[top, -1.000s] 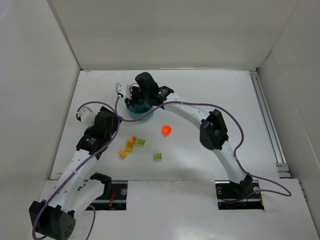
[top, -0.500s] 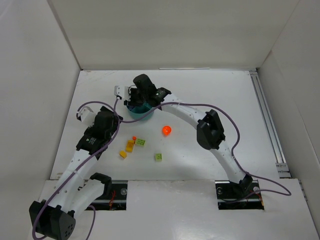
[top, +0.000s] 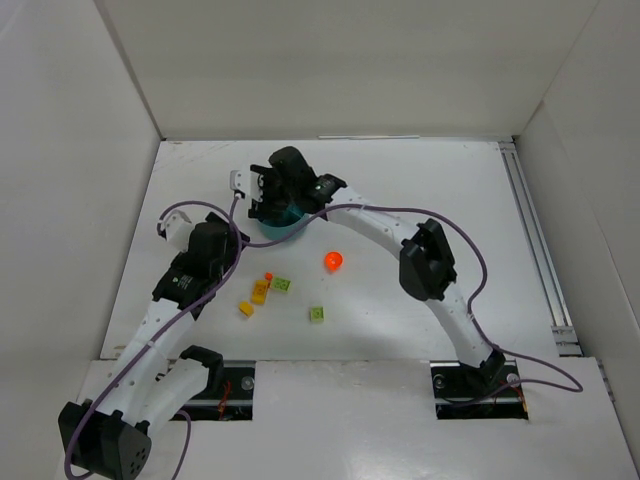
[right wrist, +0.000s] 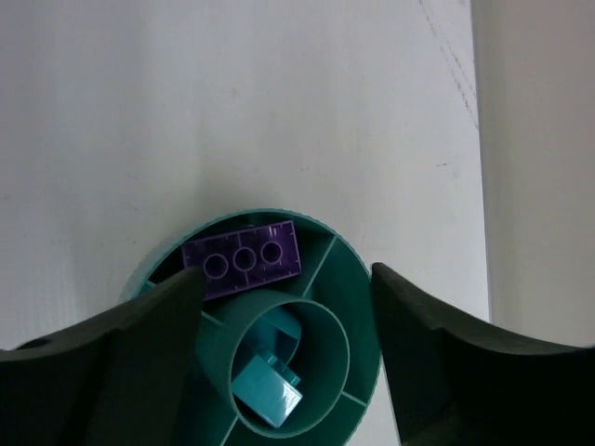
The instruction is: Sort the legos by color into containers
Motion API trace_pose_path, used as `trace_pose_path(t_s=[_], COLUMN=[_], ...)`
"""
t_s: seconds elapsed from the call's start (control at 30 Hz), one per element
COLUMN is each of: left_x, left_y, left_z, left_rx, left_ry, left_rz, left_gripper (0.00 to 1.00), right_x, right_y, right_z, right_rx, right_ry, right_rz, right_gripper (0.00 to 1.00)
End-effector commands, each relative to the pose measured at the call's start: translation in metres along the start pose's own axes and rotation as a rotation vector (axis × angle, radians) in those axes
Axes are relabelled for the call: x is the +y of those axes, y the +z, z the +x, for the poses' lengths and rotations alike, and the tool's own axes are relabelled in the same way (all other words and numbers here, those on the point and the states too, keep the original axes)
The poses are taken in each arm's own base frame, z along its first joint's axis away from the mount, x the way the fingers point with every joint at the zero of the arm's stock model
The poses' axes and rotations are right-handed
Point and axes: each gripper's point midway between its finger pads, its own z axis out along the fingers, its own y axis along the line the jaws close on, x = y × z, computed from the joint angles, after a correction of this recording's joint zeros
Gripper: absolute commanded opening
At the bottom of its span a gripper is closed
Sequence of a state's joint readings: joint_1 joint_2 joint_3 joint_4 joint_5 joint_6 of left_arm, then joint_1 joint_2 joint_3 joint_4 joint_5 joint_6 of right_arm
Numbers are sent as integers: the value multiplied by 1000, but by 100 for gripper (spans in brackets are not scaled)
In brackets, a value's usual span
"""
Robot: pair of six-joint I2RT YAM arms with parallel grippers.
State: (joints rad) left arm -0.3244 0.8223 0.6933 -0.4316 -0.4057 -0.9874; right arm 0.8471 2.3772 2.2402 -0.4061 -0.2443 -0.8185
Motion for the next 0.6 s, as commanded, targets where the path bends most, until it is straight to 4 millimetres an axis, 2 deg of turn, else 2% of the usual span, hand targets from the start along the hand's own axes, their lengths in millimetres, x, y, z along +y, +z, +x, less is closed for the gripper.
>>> trace_pose_path(t_s=[0.0,0.07,0.1,0.13,0.2,0.23,0.3,0.33,0.37,0.43,0.47,0.53,0.57], left_x=[-9,-14,-14,-19,-27,-24,-26,-29,-30,-27,-28,-26,-25], left_y=[-1,-1,0,-1,-3,-1,-3,-6,-6,-5,-9,-10,-10], left_z=[2,8,13,15,23,30,39,45,50,58,66,77,82], left_rx=[15,41,57,68,110,134,159,173,185,213,239,270,283], left_ry=[37,64,82,91,119,127,140,169,181,206,224,254,266], left_rz=[59,99,113,138,197,191,212,230,232,231,244,250,246], left_gripper=[100,100,100,100,100,100,100,100,100,100,100,100,100], right_x=[-43,-51,-46,-55,-64,-60,-60,-46,-51,-43,-25,-15,3], right_y=[-66,-83,-84,-110,-133,-151,-173,-172,-200,-217,-226,-236,-234], right_z=[-83,-84,-74,-86,-75,-73,-59,-34,-36,-17,-5,13,33], right_rx=[-172,-163,-147,-170,-130,-133,-109,-75,-100,-86,-76,-43,-1], right_ry=[-26,-7,10,34,82,124,179,207,244,281,303,327,348], right_rz=[142,204,218,266,349,373,431,419,466,491,479,501,484], right_gripper=[81,100,100,100,100,100,100,100,100,100,100,100,100])
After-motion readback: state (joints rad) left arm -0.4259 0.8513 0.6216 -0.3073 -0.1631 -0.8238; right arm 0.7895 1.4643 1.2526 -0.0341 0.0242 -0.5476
